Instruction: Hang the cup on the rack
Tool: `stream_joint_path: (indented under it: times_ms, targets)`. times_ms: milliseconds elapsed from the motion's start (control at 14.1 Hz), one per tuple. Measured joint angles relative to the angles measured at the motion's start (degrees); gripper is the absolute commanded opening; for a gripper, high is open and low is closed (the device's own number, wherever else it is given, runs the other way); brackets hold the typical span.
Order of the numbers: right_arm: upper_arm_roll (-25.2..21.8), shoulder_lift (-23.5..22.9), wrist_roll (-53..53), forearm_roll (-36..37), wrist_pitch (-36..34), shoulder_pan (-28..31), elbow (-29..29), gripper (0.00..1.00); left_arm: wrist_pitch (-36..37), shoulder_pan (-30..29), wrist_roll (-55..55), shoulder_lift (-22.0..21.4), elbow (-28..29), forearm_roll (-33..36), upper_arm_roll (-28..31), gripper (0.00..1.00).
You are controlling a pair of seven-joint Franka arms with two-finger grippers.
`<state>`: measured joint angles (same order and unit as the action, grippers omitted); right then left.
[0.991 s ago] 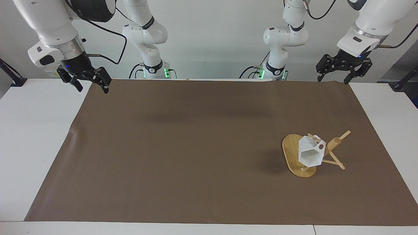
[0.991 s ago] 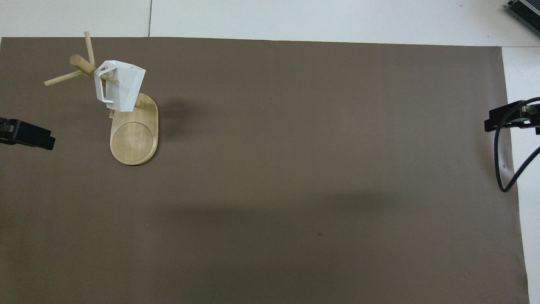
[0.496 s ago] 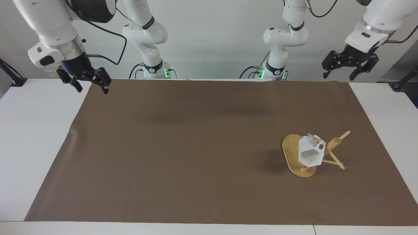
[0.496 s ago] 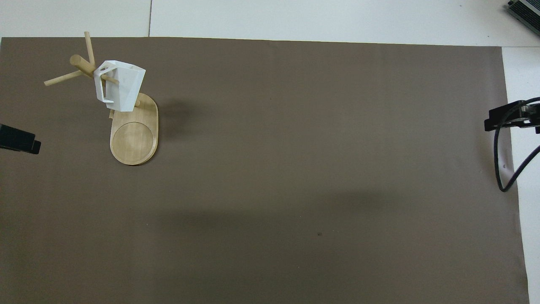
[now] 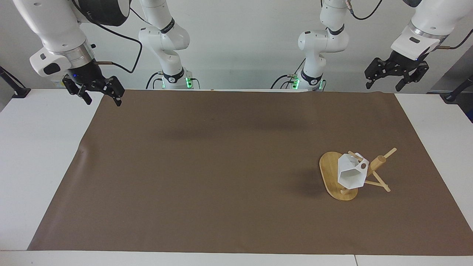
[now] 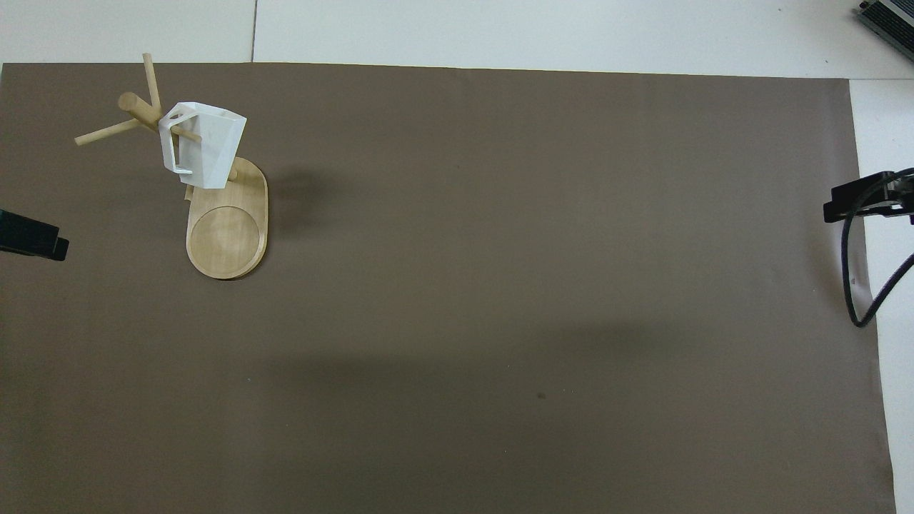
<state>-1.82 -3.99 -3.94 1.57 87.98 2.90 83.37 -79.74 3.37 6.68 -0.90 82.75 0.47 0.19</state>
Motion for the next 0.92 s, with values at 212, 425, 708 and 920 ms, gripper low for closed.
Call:
stream_joint_path:
  times_ms: [212, 425, 708, 920]
  targets:
    - [0.0, 0.0, -0.7, 0.0, 0.1, 0.1, 0.0, 1.0, -0.1, 0.0, 0.0, 0.0, 0.0, 0.0, 0.0, 1.0]
    - [0.0, 0.0, -0.7, 0.0, 0.1, 0.2, 0.0, 1.0, -0.1, 0.0, 0.0, 0.0, 0.0, 0.0, 0.0, 1.0]
    - [-0.1, 0.0, -0.7, 0.0, 0.1, 0.3, 0.0, 1.0, -0.1, 0.0, -0.1, 0.0, 0.0, 0.0, 0.1, 1.0]
    - [-0.1, 0.0, -0.7, 0.0, 0.1, 0.3, 0.0, 1.0, -0.1, 0.0, -1.6, 0.0, 0.1, 0.0, 0.2, 1.0]
